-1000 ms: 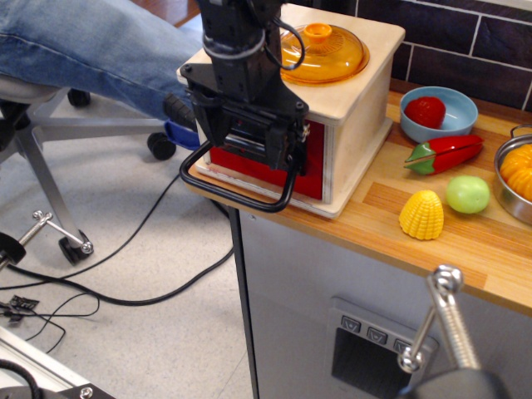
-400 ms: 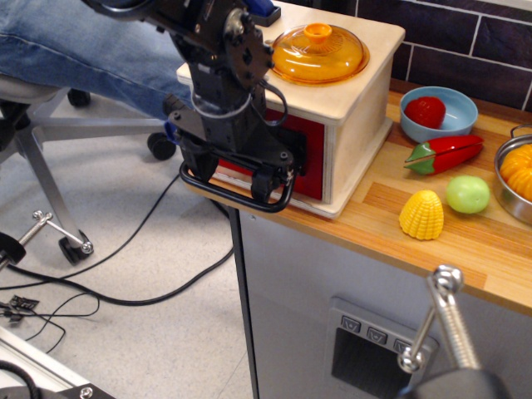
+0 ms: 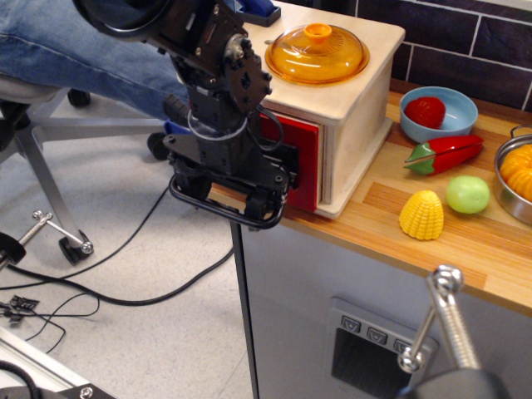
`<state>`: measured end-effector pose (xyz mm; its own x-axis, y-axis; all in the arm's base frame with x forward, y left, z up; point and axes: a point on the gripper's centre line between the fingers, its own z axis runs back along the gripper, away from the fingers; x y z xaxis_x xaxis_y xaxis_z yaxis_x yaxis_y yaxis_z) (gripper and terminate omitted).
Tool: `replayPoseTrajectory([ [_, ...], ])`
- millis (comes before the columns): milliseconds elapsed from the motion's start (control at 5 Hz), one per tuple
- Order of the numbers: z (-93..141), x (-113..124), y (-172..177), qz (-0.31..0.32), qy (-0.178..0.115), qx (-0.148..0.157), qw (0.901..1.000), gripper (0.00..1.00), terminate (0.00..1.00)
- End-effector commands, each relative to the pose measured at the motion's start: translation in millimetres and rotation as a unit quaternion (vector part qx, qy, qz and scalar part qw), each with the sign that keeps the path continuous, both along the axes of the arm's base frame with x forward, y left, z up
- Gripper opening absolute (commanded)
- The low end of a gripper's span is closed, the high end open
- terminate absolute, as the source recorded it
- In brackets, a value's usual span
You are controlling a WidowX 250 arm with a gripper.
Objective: Open drawer of box
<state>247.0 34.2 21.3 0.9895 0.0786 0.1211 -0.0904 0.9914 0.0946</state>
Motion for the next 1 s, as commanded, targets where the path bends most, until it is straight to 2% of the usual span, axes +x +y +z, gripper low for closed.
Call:
replayPoseTrajectory([
  [0, 1.5, -42.3, -1.3, -0.038, 0.072, 0.003, 0.9967, 1.00, 0.00],
  [400, 7.3, -79.5, 1.5, -0.092, 0.119, -0.010, 0.9885, 1.00, 0.00],
  [600, 5.6, -89.9, 2.6, -0.102, 0.120, -0.008, 0.9875, 1.00, 0.00],
  [800, 4.9, -90.0, 2.4, -0.089, 0.108, -0.021, 0.9899, 1.00, 1.00],
])
